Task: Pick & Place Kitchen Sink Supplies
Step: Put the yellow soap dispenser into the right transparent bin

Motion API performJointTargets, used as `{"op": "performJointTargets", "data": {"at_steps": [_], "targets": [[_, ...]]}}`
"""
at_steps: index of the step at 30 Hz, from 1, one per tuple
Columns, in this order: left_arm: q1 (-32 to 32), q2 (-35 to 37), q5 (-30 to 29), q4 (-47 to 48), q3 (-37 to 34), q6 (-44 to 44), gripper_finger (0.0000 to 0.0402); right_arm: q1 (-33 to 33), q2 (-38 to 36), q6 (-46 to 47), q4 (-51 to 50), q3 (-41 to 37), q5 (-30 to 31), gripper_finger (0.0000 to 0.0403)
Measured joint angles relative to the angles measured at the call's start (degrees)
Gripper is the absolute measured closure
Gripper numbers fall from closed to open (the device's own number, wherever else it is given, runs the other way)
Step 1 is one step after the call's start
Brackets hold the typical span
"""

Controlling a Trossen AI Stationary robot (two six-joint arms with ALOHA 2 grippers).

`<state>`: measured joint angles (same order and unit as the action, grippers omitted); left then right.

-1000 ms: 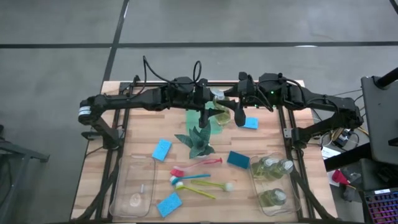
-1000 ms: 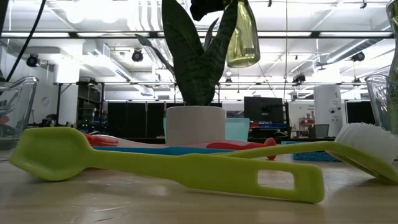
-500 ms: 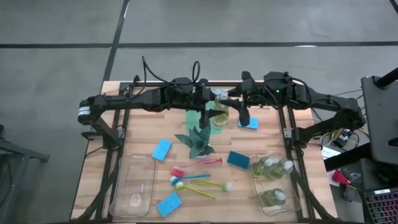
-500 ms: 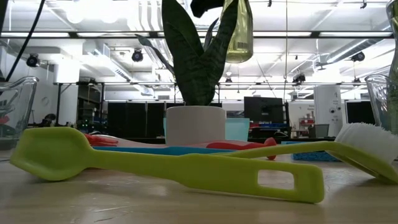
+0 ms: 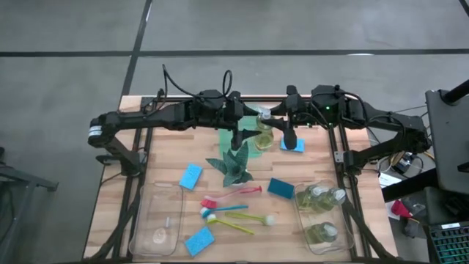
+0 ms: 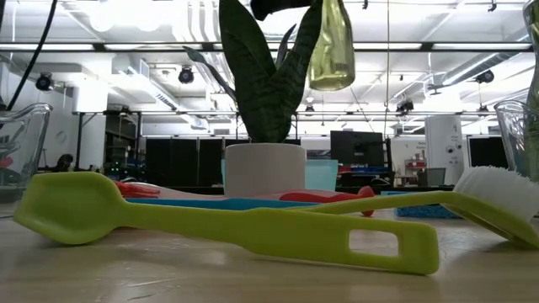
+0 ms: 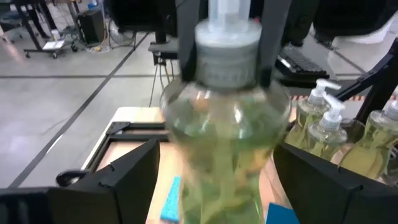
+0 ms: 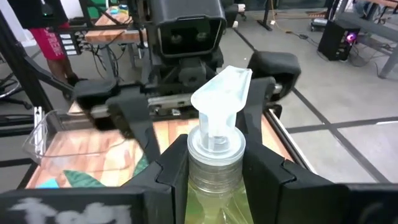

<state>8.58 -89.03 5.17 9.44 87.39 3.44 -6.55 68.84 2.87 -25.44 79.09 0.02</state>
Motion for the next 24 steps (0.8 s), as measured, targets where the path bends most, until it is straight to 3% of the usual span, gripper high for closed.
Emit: {"op": "performJointTargets", "data": {"at_steps": [12,24], "targets": [[0.0,6.9,0.0,8.7,-1.2,1.4,0.0097,1.7,-10.8,1.3,-4.7,0.0,-0.3,0.0295],[-0.1,8.6,-0.1,8.0,-5.2,-0.1,0.0097,12.0,-24.0,1.6,-13.0,0.1,-6.7,0.0295]]}}
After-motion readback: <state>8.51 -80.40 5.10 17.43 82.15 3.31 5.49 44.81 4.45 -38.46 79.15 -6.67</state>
